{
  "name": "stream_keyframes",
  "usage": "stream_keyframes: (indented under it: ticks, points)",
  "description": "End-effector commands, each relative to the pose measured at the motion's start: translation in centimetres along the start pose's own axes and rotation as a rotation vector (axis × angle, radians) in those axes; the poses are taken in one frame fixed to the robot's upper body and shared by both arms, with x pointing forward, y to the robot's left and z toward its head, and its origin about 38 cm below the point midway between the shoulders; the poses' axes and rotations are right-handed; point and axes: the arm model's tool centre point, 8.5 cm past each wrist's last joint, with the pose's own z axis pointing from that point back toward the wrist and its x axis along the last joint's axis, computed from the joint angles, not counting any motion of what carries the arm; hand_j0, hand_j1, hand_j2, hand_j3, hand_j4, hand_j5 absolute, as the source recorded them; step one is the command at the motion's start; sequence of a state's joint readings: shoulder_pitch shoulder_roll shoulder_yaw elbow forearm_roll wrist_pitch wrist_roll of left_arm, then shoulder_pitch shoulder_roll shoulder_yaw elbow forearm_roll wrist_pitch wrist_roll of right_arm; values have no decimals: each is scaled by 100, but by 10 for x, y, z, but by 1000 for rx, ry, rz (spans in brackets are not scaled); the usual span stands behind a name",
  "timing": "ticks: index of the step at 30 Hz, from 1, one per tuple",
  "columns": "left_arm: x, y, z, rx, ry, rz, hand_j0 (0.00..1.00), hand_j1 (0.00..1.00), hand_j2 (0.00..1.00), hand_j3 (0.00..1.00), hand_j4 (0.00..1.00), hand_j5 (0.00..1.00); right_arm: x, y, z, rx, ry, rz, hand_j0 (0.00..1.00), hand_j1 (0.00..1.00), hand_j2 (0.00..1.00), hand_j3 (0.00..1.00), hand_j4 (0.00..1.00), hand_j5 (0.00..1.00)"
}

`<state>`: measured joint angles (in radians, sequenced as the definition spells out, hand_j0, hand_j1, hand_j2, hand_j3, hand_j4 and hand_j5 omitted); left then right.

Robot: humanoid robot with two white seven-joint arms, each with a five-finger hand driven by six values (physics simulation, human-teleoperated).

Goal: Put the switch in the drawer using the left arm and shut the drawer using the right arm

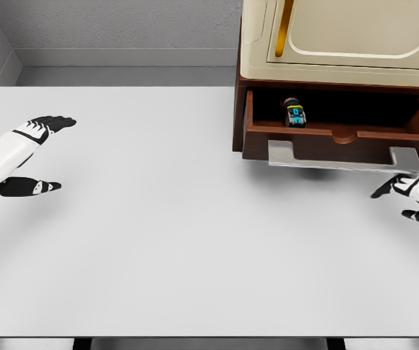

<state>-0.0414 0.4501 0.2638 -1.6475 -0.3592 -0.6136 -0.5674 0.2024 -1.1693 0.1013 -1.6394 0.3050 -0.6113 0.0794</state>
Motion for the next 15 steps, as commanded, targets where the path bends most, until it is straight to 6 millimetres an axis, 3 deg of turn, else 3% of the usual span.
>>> stream_keyframes:
  ticks: [1, 15]
  points:
    - [0, 1, 0, 5, -2, 6, 100, 100, 100, 100, 100, 100, -1, -3, 2, -24, 4, 6, 70, 70, 70, 70, 70, 70]
    - [3, 0, -1, 8, -7, 8, 100, 100, 100, 100, 100, 100, 2, -6, 4, -48, -2, 41, 70, 70, 70, 70, 70, 70]
